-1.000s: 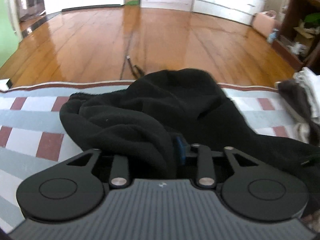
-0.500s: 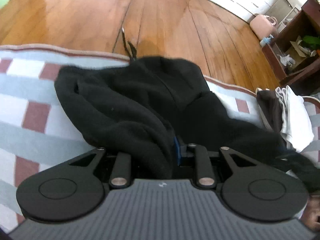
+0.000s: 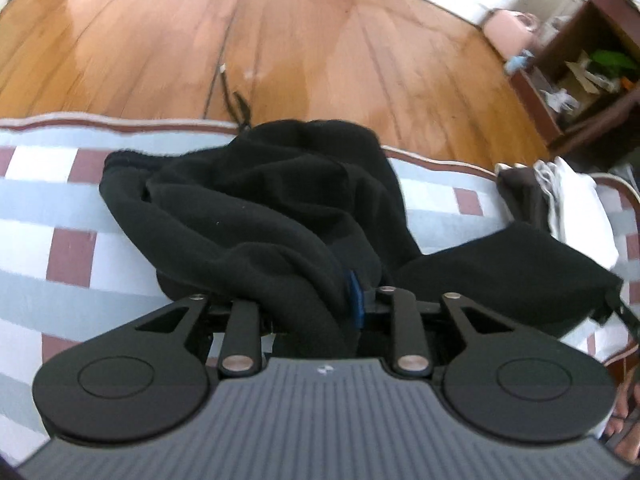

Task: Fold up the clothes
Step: 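Lower the black garment onto the blanket and open both grippers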

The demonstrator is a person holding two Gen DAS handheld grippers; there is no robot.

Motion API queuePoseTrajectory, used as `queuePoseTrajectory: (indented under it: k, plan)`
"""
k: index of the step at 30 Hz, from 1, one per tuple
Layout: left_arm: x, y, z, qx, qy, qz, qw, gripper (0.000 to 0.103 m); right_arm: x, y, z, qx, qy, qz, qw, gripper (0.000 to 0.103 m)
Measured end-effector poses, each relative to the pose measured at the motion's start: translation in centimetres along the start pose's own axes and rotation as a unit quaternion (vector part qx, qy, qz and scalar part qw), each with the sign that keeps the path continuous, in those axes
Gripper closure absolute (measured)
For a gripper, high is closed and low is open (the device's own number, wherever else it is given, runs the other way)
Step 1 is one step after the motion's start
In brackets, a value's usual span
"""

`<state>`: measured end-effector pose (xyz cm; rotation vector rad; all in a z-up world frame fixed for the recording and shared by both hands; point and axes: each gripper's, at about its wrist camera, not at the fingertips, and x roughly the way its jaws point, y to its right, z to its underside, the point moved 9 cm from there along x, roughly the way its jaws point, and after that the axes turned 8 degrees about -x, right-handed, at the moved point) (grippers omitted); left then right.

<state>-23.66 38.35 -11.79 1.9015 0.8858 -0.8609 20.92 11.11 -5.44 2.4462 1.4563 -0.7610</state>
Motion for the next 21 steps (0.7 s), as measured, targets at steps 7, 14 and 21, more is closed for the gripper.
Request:
queuePoseTrajectory:
  k: [7,14,21]
  plan:
    - [-5.8,-0.9,-0.1,0.138,0.08,-0.052,0.9859,0.073,0.0,-2.4,0.1,-0.099,0.024,0.049,0.994,0.092]
    - [-8.7,-0.6,-2.8,0.164,0.124,-0.055,0.9771,0.047,-2.2,-2.5,-0.6,-0.101,0.015,0.088,0.991,0.092]
    - [0.4,5.3,-3.4,0.271,0.073,-0.042,0.959,0.036,-8.4,3.4,3.5,0.041,-0.118,0.121,0.985,0.092]
